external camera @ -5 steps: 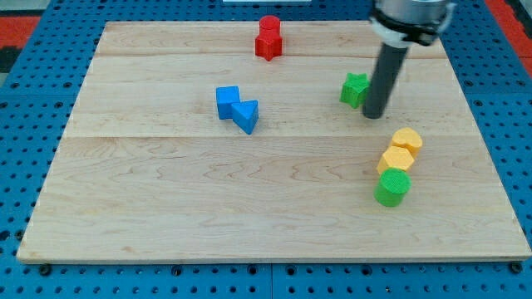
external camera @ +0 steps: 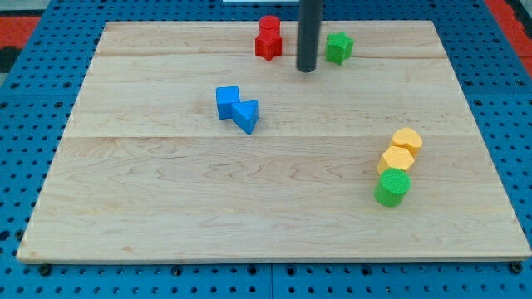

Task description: Slightly push the green star towards the top

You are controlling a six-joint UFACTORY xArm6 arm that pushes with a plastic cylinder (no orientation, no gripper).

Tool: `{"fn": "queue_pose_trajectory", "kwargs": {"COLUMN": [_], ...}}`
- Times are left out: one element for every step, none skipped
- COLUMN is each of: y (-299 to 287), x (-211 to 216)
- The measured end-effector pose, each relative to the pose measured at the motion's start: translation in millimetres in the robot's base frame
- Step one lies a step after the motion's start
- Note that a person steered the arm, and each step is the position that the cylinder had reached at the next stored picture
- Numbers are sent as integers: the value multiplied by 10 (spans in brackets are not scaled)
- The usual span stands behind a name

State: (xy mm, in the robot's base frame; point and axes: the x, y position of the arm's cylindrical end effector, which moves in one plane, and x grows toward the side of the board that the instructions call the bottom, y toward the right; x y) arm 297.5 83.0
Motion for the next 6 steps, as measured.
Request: {"fn": "queue_pose_trajectory", "kwargs": {"y": [286,443,584,707,1434,1781], "x": [-134,-246,-204,-185,-21,692]}}
